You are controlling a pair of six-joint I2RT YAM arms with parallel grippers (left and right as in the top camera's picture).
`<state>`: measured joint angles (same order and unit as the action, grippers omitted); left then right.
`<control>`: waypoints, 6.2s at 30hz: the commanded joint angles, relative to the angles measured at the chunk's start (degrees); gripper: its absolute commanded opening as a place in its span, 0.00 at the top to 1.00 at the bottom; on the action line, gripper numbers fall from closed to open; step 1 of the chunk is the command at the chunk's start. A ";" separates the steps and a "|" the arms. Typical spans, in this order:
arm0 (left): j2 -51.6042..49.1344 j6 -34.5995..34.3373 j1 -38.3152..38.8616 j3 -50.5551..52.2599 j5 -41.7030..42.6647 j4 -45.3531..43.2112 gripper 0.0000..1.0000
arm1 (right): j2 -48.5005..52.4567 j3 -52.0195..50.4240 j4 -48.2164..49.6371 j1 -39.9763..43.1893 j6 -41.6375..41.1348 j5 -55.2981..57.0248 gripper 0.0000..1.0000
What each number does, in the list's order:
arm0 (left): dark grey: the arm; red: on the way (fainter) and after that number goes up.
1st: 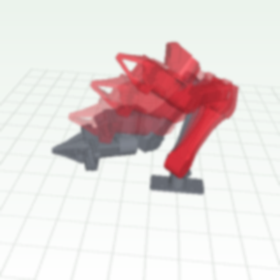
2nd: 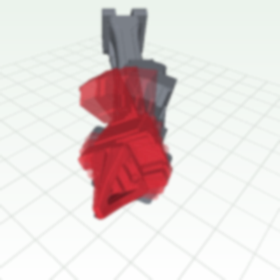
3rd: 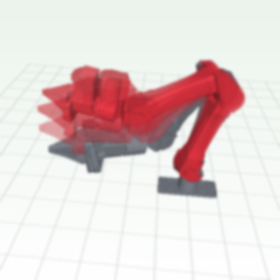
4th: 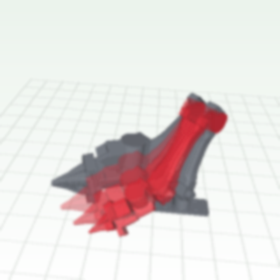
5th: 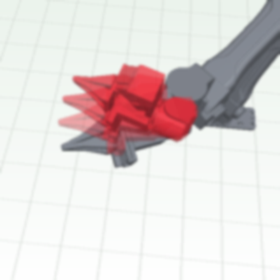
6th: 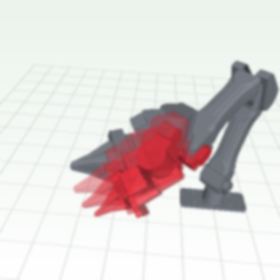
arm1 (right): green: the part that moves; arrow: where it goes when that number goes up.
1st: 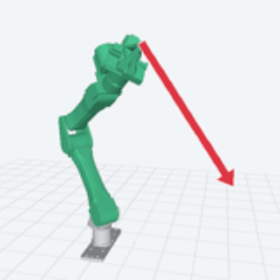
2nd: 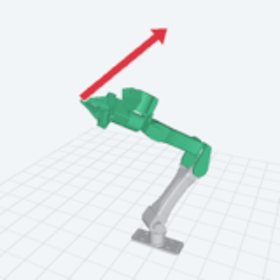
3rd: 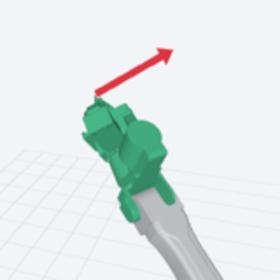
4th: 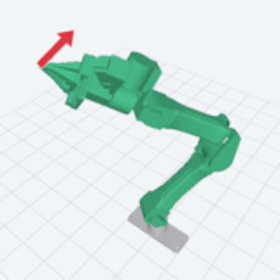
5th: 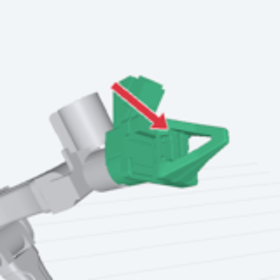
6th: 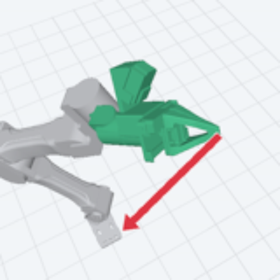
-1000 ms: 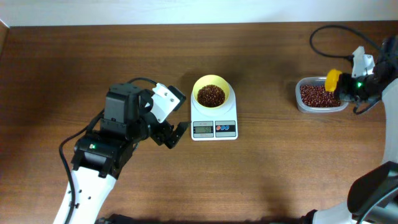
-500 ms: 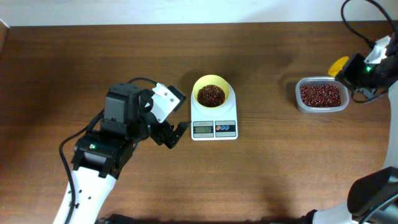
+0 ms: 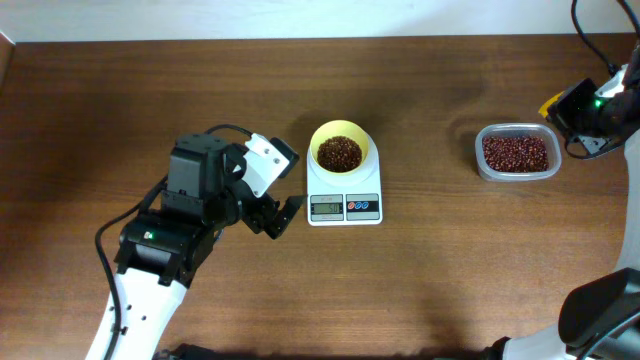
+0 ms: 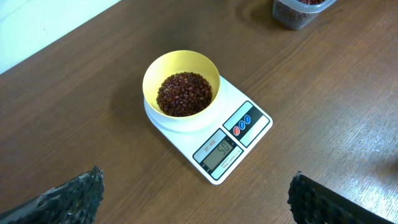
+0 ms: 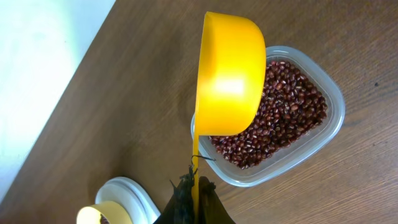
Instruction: Scoop item into bowl and weigh 50g on scale
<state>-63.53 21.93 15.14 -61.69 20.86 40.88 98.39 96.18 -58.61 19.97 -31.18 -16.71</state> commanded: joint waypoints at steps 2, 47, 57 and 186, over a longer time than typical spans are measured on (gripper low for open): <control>0.22 0.87 -0.20 0.15 0.79 -0.09 0.01 | -1.27 1.22 0.15 -0.46 -5.57 0.87 0.96; 0.22 0.90 -0.20 0.15 0.79 -0.09 0.01 | 5.27 -7.89 -0.52 -2.51 -7.45 0.87 0.23; 0.22 0.87 -0.20 0.15 0.81 -0.09 0.01 | 5.27 -7.91 -0.57 -4.22 -8.33 0.74 0.12; 0.22 0.90 -0.20 0.15 0.79 -0.09 0.01 | 4.96 1.55 -18.53 -6.78 44.68 15.91 0.01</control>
<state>-63.53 21.93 15.14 -61.69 20.88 40.88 103.35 96.55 -77.34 13.45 13.54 -1.30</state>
